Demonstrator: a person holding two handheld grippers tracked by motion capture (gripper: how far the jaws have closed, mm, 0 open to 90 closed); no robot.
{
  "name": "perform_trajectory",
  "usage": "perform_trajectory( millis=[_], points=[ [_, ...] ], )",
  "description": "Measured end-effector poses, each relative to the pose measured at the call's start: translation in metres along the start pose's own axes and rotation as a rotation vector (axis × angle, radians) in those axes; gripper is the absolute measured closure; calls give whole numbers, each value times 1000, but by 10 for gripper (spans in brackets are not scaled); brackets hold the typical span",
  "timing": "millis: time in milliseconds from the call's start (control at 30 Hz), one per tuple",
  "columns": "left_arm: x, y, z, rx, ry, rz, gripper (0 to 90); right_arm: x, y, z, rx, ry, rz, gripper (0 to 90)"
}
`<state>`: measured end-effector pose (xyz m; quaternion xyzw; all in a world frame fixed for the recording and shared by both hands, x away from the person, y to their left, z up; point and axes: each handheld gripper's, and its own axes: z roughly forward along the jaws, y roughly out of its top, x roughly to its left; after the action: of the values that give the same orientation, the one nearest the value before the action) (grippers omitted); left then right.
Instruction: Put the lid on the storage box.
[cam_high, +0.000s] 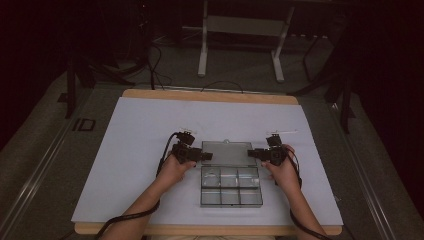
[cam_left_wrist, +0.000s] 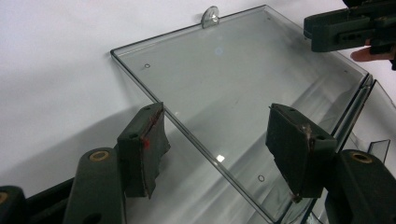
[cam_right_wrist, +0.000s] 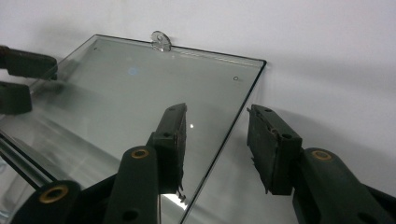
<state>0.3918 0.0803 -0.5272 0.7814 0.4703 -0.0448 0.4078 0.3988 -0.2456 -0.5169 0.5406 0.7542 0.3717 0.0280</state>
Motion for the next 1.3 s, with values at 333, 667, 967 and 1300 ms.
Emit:
perform_trajectory(
  millis=[333,667,967,1300],
  points=[
    [7,2,2,23,-49,-54,376,-7,4,3,53,48,104,529],
    [7,3,3,9,-71,-61,413,-7,6,6,70,96,143,536],
    [-7,7,-6,-55,-26,22,495,7,8,-10,-36,51,34,580],
    [-17,8,-13,-96,-2,88,549,16,4,-25,-123,19,-54,637]
  ],
)
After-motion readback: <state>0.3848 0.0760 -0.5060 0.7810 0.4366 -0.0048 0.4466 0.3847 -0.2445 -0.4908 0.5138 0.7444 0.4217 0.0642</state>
